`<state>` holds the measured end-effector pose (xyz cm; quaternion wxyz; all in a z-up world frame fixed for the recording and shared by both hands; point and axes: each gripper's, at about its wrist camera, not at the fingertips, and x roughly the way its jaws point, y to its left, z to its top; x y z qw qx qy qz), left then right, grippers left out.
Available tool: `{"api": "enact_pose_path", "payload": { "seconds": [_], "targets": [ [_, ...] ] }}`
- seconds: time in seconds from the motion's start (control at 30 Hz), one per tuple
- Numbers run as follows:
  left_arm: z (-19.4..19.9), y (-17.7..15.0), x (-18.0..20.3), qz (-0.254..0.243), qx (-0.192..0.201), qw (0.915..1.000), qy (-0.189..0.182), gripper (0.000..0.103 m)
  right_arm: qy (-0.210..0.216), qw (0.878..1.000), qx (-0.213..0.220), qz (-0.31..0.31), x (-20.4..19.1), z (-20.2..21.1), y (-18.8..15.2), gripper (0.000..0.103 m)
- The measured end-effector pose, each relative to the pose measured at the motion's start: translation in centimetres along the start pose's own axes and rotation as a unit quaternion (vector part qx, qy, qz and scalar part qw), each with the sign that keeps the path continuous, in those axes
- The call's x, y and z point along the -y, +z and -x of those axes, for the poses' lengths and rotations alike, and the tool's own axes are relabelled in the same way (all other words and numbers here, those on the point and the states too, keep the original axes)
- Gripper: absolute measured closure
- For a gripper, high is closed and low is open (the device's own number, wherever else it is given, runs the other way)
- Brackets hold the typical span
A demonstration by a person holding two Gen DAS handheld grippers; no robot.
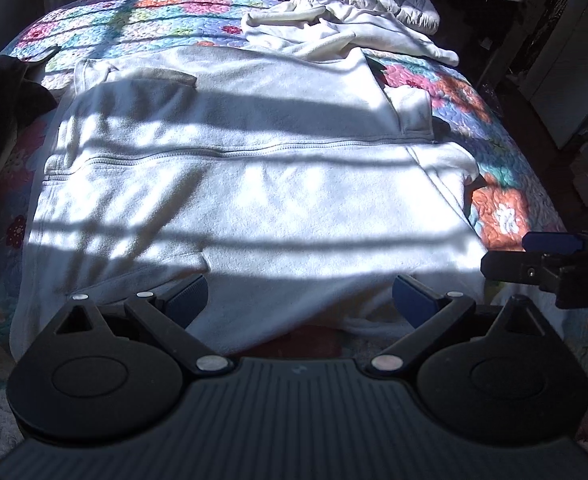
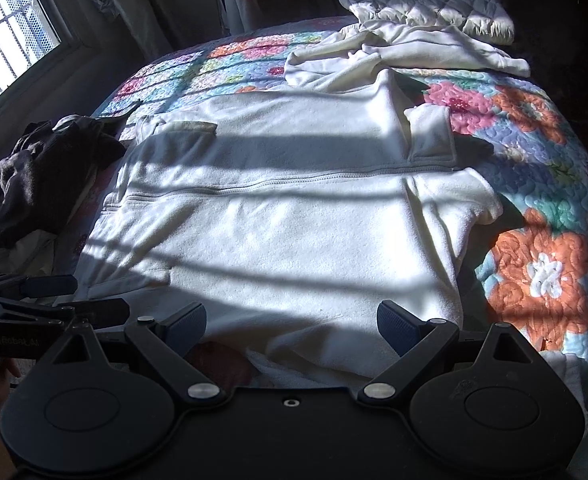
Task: Fold clothes
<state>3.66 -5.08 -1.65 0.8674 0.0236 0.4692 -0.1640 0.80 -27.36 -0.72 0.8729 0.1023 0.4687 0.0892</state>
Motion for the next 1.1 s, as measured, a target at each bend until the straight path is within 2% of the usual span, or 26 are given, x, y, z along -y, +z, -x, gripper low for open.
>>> {"api": "enact_pose_path", "payload": {
  "seconds": [0.13,0.17,0.27,0.37,0.43,0.53,0.63,0.73,0.77,0.8,0.83,0.87,0.93,1.0,1.1],
  "targets": [
    [-2.7,1.4,2.1,-0.053,-0.008,0.9978,-0.040,0.015,-0.002,0.997,-0.014,-0.073,5.0,0.1,-1.3,0.008],
    [-3.6,1.7,3.0,-0.070,-0.013,0.9958,-0.058,0.019,-0.010,0.995,-0.015,-0.094,6.3,0.2,-1.7,0.008],
    [-6.1,1.9,6.4,-0.118,-0.027,0.9876,-0.099,0.020,-0.050,0.985,-0.022,-0.162,10.7,0.4,-3.6,0.008],
    [-7.5,1.1,10.2,-0.201,-0.015,0.9704,-0.133,0.020,-0.059,0.971,-0.046,-0.226,13.8,0.0,-5.7,0.009],
    [-8.6,0.6,12.2,-0.239,-0.015,0.9588,-0.153,0.020,-0.048,0.960,-0.059,-0.271,15.7,-0.8,-6.9,0.009],
    [-9.6,0.2,13.6,-0.263,-0.022,0.9527,-0.151,0.020,-0.028,0.944,-0.061,-0.323,17.6,-2.3,-7.9,0.009],
    [-10.2,0.0,13.5,-0.260,-0.032,0.9549,-0.140,0.020,-0.025,0.940,-0.065,-0.333,18.4,-4.8,-8.2,0.009],
    [-10.2,0.0,12.6,-0.240,-0.033,0.9604,-0.138,0.020,-0.049,0.947,-0.070,-0.308,18.3,-6.9,-8.7,0.035],
    [-10.2,0.1,12.2,-0.228,-0.032,0.9634,-0.137,0.020,-0.056,0.952,-0.065,-0.294,18.1,-7.0,-8.8,0.054],
    [-10.3,0.2,11.7,-0.215,-0.030,0.9668,-0.135,0.020,-0.061,0.957,-0.056,-0.277,17.9,-6.9,-8.9,0.078],
    [-10.4,0.3,11.3,-0.202,-0.026,0.9704,-0.130,0.020,-0.063,0.961,-0.046,-0.265,17.7,-6.5,-8.8,0.090],
    [-10.3,0.5,10.9,-0.189,-0.018,0.9736,-0.127,0.020,-0.059,0.963,-0.034,-0.259,17.5,-6.1,-8.8,0.096],
    [-10.2,1.0,10.3,-0.167,-0.003,0.9776,-0.128,0.020,-0.051,0.968,0.001,-0.245,17.0,-4.6,-8.3,0.097],
    [-9.6,1.5,10.1,-0.156,0.012,0.9749,-0.159,0.020,-0.052,0.974,0.036,-0.219,16.0,-3.3,-7.7,0.097],
    [-8.7,2.1,10.3,-0.158,0.030,0.9668,-0.199,0.017,-0.047,0.983,0.108,-0.144,13.4,-0.9,-5.7,0.097]
  ]
}}
